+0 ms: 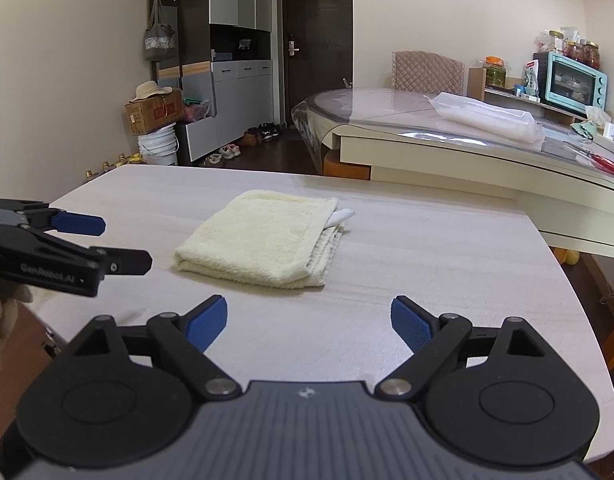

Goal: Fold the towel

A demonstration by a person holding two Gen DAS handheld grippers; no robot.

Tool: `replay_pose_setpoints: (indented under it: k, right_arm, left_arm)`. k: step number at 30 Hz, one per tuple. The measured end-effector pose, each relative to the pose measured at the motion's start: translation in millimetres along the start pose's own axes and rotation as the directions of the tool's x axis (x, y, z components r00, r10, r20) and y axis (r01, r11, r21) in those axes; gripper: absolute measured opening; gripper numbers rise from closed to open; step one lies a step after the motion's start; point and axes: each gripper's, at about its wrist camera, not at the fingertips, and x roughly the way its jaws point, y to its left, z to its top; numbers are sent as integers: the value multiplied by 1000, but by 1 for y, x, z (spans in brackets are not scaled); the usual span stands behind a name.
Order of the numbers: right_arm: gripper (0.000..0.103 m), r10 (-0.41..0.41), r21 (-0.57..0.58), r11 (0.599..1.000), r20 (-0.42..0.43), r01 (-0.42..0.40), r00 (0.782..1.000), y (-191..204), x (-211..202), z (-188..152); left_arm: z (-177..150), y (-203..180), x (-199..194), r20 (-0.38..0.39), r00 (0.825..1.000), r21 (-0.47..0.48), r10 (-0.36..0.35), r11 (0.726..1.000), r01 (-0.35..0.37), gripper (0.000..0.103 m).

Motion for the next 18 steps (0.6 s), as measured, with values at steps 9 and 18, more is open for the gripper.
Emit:
replay_pose_setpoints:
  k: [9, 18]
  right_arm:
    - [91, -11, -1, 1000, 7, 11, 1000, 13, -19, -6]
    - [92, -23, -24, 999, 21, 24, 1000, 24, -36, -5]
  left_arm:
    - [-5, -12, -23, -42, 999, -15, -20, 1000, 20, 99]
    - [-6, -12, -46, -13, 1000, -52, 17, 998, -18, 103]
